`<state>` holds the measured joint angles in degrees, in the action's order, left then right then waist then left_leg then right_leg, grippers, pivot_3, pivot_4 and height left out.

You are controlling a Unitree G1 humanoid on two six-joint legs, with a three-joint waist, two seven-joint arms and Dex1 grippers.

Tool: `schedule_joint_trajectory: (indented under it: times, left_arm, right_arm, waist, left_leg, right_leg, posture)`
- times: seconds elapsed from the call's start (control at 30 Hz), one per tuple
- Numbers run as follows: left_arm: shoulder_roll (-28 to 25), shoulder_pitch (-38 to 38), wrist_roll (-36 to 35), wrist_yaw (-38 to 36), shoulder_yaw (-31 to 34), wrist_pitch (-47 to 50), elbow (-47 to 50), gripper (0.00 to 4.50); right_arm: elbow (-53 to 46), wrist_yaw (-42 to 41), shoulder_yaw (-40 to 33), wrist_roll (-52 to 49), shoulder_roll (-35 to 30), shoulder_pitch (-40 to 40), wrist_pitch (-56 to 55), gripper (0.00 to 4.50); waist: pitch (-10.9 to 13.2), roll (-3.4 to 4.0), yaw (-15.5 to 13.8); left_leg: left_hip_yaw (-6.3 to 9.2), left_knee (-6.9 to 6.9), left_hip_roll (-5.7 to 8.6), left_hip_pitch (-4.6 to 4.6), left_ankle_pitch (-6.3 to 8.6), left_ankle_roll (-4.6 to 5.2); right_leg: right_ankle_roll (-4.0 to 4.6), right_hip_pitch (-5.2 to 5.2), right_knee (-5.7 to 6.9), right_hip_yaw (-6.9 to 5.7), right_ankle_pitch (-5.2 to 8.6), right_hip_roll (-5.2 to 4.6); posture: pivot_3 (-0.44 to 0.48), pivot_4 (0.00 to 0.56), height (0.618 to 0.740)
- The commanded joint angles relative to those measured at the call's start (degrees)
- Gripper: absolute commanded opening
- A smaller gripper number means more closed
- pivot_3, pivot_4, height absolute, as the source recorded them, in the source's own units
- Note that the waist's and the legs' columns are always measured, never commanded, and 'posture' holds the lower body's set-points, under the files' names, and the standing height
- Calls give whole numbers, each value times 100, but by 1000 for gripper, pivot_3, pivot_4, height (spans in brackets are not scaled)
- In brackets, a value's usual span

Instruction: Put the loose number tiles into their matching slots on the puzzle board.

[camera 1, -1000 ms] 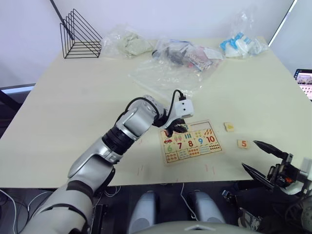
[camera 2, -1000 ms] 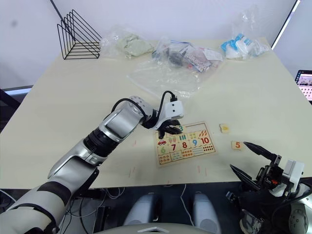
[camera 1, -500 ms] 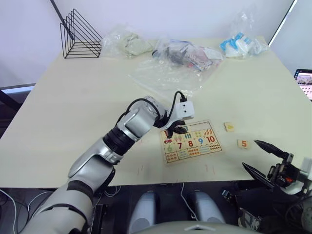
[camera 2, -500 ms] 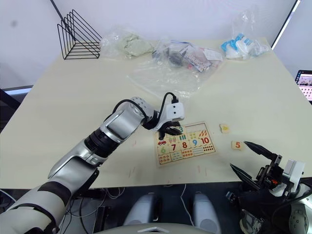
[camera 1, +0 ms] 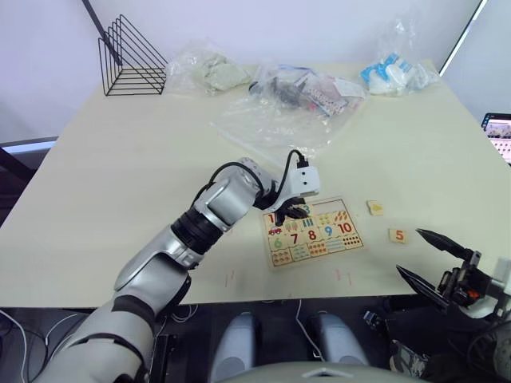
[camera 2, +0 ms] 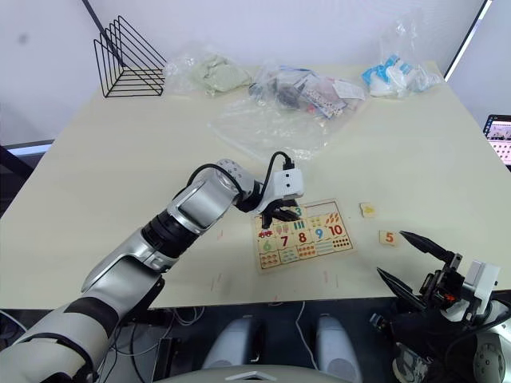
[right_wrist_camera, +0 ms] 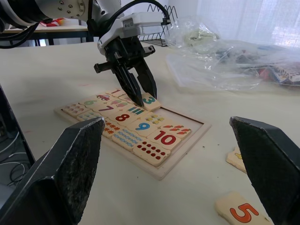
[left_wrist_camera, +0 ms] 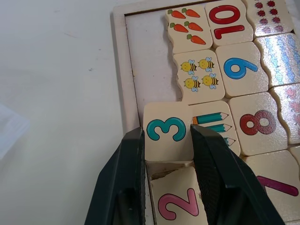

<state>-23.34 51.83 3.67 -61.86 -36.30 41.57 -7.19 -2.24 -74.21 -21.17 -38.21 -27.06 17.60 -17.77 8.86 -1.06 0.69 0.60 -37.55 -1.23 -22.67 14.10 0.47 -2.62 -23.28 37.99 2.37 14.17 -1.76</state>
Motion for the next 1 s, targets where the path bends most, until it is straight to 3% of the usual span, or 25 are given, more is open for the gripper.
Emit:
schedule_joint_trajectory:
  times: [0.03,0.33,0.4,0.57,1.0]
  left_arm:
    - [15,60,75,23,68,-100,7,932]
    - [17,22,73,-52,87,-46,78,932]
    - [17,7,64,-63,90,-40,98,1960]
    - [43,22,78,-6,121,-64,91,4021]
    - [-111,210,-111,-245,341,210,426,4021]
  right_arm:
    - [-160,27,-55,-19,-39,12,-68,4500]
    - [-167,44,-33,0,-36,15,-78,4500]
    - [-171,43,-34,3,-33,30,-85,4500]
    - [-151,28,-36,3,-38,43,-87,4500]
    - [-142,21,-34,-6,-63,28,-61,4500]
  waist:
    - [0,0,0]
    - [0,0,0]
    - [0,0,1]
    - [0,0,0]
    - [0,0,1]
  left_leg:
    - [0,0,0,0,0,0]
    - [0,0,0,0,0,0]
    - [0,0,0,0,0,0]
    - [0,0,0,0,0,0]
    - [0,0,0,0,0,0]
  right_leg:
    - [0,0,0,0,0,0]
    - [0,0,0,0,0,0]
    - [0,0,0,0,0,0]
    - [0,0,0,0,0,0]
    - [0,0,0,0,0,0]
  posture:
    - [0,150,740]
    - [0,150,740]
    - [0,150,740]
    - [0,150,740]
    - [0,150,740]
